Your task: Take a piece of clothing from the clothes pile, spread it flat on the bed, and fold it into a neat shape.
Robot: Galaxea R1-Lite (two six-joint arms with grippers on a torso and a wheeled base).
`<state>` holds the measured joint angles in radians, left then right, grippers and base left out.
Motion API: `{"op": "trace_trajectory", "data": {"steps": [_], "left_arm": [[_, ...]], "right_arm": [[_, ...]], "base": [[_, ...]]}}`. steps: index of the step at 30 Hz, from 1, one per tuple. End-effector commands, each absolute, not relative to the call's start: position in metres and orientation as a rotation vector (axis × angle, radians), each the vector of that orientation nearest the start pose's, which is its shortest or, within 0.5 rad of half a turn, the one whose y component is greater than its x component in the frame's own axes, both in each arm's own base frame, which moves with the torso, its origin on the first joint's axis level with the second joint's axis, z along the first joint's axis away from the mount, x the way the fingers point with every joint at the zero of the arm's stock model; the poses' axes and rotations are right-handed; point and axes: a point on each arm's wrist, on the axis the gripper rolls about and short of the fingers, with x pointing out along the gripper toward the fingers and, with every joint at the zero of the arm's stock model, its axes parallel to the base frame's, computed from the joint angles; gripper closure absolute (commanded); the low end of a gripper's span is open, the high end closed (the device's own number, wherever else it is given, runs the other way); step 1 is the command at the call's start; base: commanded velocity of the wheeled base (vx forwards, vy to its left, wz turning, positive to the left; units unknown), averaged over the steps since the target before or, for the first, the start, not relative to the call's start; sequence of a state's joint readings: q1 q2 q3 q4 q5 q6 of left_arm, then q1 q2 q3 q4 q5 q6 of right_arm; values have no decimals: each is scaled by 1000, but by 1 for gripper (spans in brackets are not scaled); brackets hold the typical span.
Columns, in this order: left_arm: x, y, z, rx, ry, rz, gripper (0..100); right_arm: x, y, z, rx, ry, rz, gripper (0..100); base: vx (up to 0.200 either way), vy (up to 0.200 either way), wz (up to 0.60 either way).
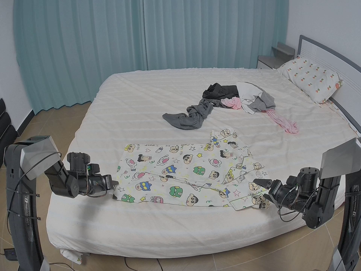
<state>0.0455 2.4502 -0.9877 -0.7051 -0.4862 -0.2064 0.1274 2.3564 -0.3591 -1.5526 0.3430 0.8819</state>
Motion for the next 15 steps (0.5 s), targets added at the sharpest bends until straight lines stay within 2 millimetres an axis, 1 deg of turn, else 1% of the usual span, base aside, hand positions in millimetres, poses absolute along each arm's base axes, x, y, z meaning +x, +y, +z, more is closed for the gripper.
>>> {"op": "trace_trajectory", "data": {"steps": [1,5,8,15], "left_arm": [[395,11,-36,-387,778,-338,100],[390,18,-31,-352,817,-337,100],[386,21,-31,-334,848,-341,100],[382,22,-29,-315,880,-346,100]], "right_arm": [[297,46,-20,898,609,242,0],[297,46,-20,898,608,242,0],[297,46,-20,898,608,242,0],[297,46,-20,898,609,242,0]], "base": [[0,0,0],[0,0,0],[0,0,0],[0,0,0]]}}
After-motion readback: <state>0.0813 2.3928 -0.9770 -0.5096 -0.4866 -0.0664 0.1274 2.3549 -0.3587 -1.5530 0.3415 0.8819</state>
